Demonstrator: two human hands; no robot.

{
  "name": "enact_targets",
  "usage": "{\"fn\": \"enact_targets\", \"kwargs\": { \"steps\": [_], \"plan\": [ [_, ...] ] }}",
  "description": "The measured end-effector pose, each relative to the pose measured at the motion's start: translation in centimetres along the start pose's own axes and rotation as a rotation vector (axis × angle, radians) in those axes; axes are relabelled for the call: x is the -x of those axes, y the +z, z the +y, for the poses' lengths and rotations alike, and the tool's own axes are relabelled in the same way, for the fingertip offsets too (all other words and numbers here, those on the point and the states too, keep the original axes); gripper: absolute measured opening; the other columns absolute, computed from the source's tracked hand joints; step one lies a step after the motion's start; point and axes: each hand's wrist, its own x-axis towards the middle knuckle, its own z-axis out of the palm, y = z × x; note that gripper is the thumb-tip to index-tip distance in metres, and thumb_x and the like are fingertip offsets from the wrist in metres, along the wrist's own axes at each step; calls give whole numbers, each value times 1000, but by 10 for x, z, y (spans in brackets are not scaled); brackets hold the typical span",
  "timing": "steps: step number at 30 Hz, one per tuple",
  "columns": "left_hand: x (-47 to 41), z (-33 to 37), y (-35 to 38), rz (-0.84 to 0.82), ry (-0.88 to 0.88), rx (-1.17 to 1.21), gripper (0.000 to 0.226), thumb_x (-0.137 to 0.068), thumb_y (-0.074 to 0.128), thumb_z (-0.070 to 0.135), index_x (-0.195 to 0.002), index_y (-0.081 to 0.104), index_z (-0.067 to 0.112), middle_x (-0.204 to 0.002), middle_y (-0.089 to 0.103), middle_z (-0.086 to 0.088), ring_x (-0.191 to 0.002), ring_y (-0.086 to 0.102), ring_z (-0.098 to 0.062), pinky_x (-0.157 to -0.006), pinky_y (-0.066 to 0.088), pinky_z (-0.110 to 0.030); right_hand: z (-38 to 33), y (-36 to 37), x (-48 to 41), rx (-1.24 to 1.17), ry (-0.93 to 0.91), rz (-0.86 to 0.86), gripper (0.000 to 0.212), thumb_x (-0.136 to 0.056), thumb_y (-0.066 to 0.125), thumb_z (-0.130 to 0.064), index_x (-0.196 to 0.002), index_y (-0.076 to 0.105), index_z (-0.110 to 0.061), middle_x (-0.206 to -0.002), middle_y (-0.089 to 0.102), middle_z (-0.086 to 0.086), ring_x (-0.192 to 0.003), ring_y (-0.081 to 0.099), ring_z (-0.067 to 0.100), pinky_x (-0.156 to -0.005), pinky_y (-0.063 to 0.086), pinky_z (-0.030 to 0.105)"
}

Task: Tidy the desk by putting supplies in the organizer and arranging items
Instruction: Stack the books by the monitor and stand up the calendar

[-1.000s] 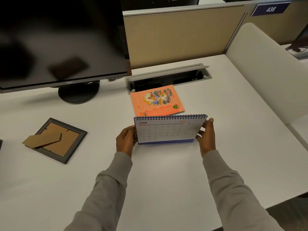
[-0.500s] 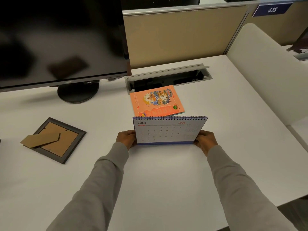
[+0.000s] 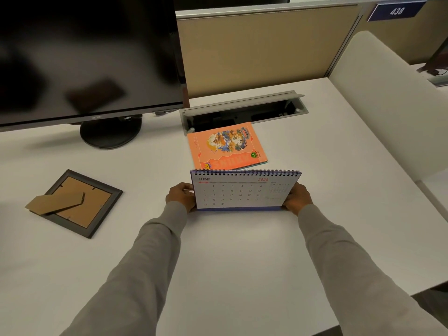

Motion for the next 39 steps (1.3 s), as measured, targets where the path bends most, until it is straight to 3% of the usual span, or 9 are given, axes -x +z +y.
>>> {"fn": "enact_targets", "kwargs": {
  "steps": [10, 15, 17, 20, 23, 26, 30, 34, 39],
  "plan": [
    [5, 10, 2, -12, 52, -152, 22, -90, 56, -1, -76, 63, 15, -71, 57, 0, -77, 60, -33, -71, 59, -41, 1, 0, -6, 171, -51, 20, 34, -75, 62, 19, -92, 65, -10, -104, 69, 19, -97, 66, 40, -79, 60, 54],
    [8, 11, 0, 26, 118, -280, 34, -89, 51, 1, -60, 47, 20, -65, 49, -3, -78, 39, -28, -73, 40, -29, 6, 4, -9, 234, -106, 60, 31, -73, 66, 15, -90, 63, -11, -111, 68, 22, -105, 64, 35, -89, 55, 50],
    [9, 10, -1, -16, 166, -285, 26, -78, 50, 11, -55, 43, 20, -60, 46, -7, -79, 31, -22, -68, 33, -28, 4, 6, -8, 178, -75, 40, 22, -79, 64, 7, -94, 60, -9, -105, 70, 15, -97, 63, 30, -85, 52, 40],
    [7, 3, -1, -28, 250, -299, 6, -54, 39, 18, -49, 36, 15, -56, 37, -7, -79, 26, -19, -60, 26, -26, 5, 6, -11, 247, -204, 34, 12, -63, 57, -10, -72, 51, -16, -66, 69, -10, -73, 57, 26, -72, 48, 36],
    [9, -1, -1, -25, 255, -295, 23, -69, 49, 5, -50, 40, 16, -59, 39, -6, -74, 25, -22, -56, 26, -18, 10, 4, -17, 297, -226, 15, 28, -70, 69, 3, -70, 53, -20, -75, 67, 3, -69, 64, 22, -68, 53, 35],
    [7, -3, -4, -59, 283, -387, 24, -83, 58, 1, -67, 60, 19, -74, 61, -6, -69, 47, -28, -56, 36, -19, 9, 5, -23, 136, -137, -36, 41, -91, 48, 20, -70, 48, -15, -57, 62, -12, -52, 56, -5, -58, 46, 14],
    [4, -7, -7, -130, 357, -472, 19, -82, 69, 6, -93, 73, 21, -94, 71, -5, -84, 62, -24, -71, 43, -22, 21, 6, -27, 233, -310, -34, 10, -67, 60, -9, -73, 62, -16, -73, 69, -3, -70, 65, 21, -66, 53, 29],
    [6, -8, -7, -142, 418, -456, 21, -75, 77, 7, -84, 70, 24, -86, 71, -2, -78, 62, -18, -66, 43, -16, 17, 1, -17, 327, -332, -79, 23, -66, 72, -9, -81, 72, -25, -86, 73, 2, -86, 70, 26, -83, 57, 37],
    [4, -11, -7, -117, 443, -455, 20, -75, 77, 8, -81, 71, 25, -83, 71, -1, -75, 62, -16, -60, 42, -13, 13, 2, -16, 360, -316, -120, 25, -64, 76, -6, -80, 73, -25, -89, 75, 6, -88, 71, 28, -83, 57, 38]
  ]
}}
